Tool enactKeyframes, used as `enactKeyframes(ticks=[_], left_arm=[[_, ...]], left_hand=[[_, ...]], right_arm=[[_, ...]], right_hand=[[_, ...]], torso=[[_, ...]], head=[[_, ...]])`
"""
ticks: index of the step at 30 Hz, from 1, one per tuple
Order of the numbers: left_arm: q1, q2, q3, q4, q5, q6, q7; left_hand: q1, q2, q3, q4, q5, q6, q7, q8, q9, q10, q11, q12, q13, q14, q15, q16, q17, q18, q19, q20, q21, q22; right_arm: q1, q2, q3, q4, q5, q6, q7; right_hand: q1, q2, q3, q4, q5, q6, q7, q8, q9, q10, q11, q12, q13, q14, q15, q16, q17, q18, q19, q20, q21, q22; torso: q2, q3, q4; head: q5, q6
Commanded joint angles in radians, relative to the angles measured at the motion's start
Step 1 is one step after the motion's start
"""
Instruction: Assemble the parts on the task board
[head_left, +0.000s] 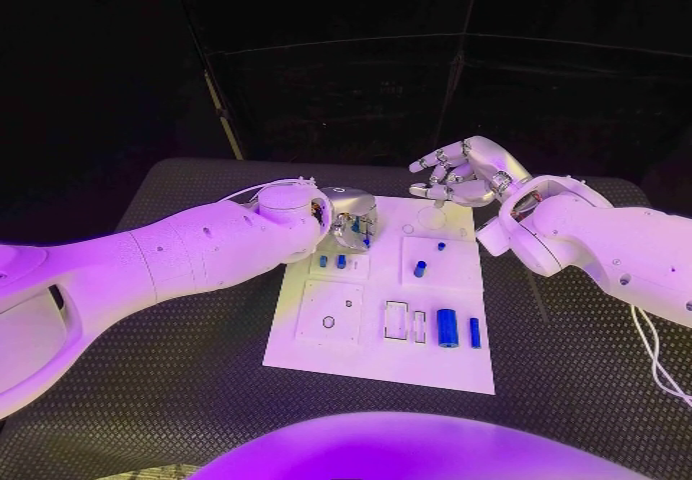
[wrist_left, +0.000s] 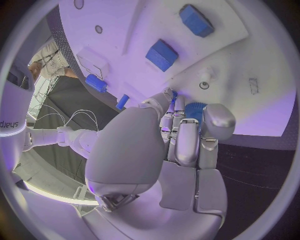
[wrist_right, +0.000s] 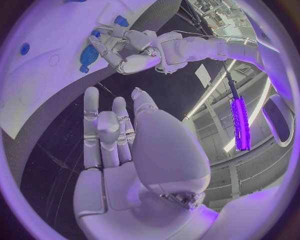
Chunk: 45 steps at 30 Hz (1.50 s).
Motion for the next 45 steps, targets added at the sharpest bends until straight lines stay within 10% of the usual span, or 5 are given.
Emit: enactKeyframes(ticks=[1,19,45], left_arm=[[-0.002,-0.011,-0.001,0.013,-0.007,-0.042,0.010],[-0.004,-0.111,0.050,0.118,0.036,-0.088,0.011],[-0.023,-0.166,0.054,0.105,0.094,0.000,-0.020]], left_hand=[[0.002,-0.004,0.011,-0.001,0.002,0.008,0.001,-0.008,-0.002,0.010,0.000,-0.008,-0.002,0.034,-0.006,0.003,-0.003,-0.015,0.003,-0.003,0.005,0.003],[-0.019,-0.021,0.025,0.001,0.002,0.012,0.006,-0.023,-0.007,0.021,0.005,-0.035,-0.008,0.033,-0.003,0.006,-0.008,-0.015,0.001,0.000,0.009,0.010],[-0.034,-0.034,0.028,0.004,0.002,0.015,0.006,-0.031,-0.010,0.028,0.005,-0.048,-0.008,0.031,-0.003,0.004,-0.016,-0.014,-0.001,0.001,0.008,0.012]], right_arm=[[0.002,0.001,0.001,0.002,0.003,0.005,0.010],[0.002,0.001,0.001,-0.003,0.003,0.007,0.013],[0.001,0.001,0.000,-0.011,0.003,0.008,0.012]], right_hand=[[0.002,0.002,0.000,0.005,0.000,-0.004,-0.001,0.005,0.000,-0.008,-0.001,0.004,-0.002,-0.001,0.000,-0.004,0.001,0.005,0.006,0.000,-0.005,-0.001],[0.002,0.002,0.000,0.005,0.000,-0.004,-0.001,0.005,0.000,-0.008,-0.001,0.004,-0.002,-0.001,0.000,-0.004,0.001,0.005,0.006,0.000,-0.005,-0.001],[0.001,0.004,0.000,0.006,0.003,-0.003,-0.001,0.005,0.000,-0.008,-0.001,0.005,-0.002,0.000,0.000,-0.005,0.001,0.005,0.007,0.000,-0.006,-0.001]], torso=[[0.000,-0.0002,0.0008],[0.000,0.0006,0.0011],[-0.001,0.0007,-0.0012]], head=[[0.000,0.003],[0.005,0.009],[0.013,0.010]])
